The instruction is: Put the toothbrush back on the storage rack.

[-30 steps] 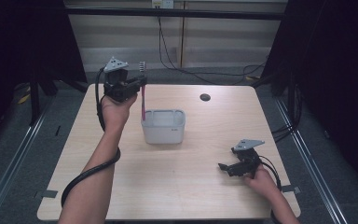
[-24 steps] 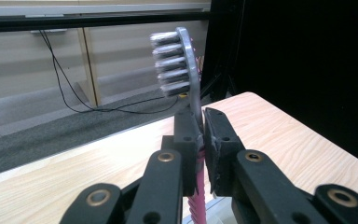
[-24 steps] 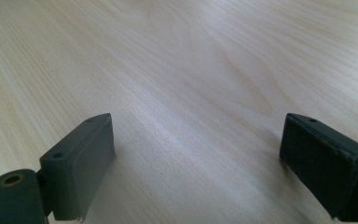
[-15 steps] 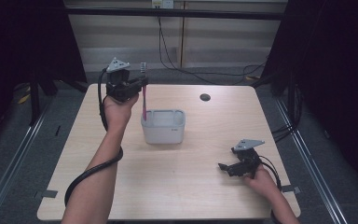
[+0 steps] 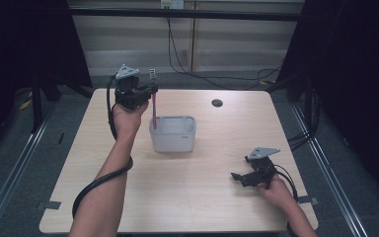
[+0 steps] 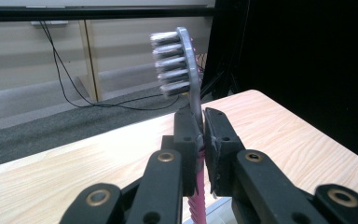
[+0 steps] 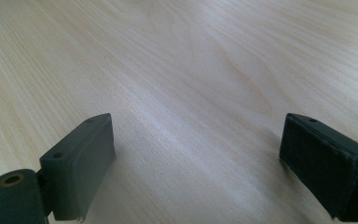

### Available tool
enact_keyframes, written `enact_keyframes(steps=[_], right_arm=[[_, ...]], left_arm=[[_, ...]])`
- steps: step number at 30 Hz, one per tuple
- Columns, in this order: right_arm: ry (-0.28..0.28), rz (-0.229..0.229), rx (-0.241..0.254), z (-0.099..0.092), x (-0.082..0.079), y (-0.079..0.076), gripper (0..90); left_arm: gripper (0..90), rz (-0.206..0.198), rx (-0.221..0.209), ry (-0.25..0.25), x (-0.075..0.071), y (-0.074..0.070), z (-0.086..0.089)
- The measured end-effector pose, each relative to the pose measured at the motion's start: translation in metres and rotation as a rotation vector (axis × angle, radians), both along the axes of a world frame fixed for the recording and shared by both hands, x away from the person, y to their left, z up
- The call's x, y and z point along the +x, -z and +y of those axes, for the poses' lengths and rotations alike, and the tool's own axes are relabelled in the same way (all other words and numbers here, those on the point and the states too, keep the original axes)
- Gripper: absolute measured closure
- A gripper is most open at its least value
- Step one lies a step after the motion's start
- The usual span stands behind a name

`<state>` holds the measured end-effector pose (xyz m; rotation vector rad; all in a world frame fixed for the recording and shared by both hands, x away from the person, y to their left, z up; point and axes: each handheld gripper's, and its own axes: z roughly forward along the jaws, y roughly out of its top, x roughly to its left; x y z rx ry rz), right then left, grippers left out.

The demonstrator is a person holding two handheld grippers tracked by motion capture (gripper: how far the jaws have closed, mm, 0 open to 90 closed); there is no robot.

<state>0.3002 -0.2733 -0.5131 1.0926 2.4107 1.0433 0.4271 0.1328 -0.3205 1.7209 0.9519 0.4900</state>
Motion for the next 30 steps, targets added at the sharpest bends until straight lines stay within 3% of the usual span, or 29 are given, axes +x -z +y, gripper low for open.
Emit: enact_keyframes(steps=[7,30], right_arm=[[0.0,0.0,0.0,0.0,0.0,0.0,9.6],[0.002,0.003,0.0,0.0,0.0,0.0,9.6]], left_arm=[[84.4,-0.005,0.018,0.004,0.0,0.001,0.0],[84.2,0.009,0.012,-0.024,0.004,0.015,-0.001]])
